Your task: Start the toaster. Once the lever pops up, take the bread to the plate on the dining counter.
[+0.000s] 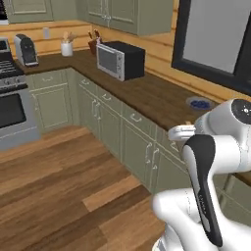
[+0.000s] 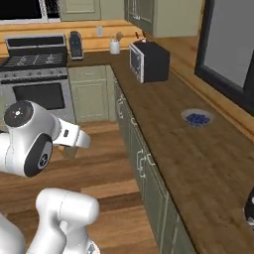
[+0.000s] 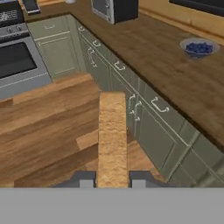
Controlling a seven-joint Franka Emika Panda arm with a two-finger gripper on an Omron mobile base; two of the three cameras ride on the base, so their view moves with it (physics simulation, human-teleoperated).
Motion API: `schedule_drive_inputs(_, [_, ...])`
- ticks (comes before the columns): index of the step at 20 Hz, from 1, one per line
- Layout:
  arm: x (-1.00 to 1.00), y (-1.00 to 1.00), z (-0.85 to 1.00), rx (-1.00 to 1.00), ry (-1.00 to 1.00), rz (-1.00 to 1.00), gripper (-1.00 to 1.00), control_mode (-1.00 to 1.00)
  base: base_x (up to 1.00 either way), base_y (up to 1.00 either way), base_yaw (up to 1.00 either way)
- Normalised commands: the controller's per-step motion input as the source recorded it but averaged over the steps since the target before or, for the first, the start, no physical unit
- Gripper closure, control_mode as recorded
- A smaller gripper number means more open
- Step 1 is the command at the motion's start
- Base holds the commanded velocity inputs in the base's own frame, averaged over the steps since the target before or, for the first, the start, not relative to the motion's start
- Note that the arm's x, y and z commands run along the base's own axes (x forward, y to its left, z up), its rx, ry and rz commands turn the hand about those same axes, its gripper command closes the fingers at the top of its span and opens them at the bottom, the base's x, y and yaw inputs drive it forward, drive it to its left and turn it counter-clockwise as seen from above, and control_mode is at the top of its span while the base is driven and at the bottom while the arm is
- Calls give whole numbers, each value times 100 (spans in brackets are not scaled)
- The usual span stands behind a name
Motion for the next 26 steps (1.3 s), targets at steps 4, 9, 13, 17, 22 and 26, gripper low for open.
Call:
schedule_drive_inputs(4, [0,0,0,0,0,0,100,100,0,3,92])
schedule_drive_inputs(9, [0,0,0,0,0,0,100,100,0,7,87])
schedule_drive_inputs(13, [0,0,0,0,0,0,100,100,-1,25,87])
schedule_drive_inputs(17, [0,0,0,0,0,0,100,100,-6,37,84])
schedule_drive_inputs(22, [0,0,0,0,0,0,100,100,-2,44,83])
schedule_drive_inputs(26, [0,0,0,0,0,0,100,100,15,33,78])
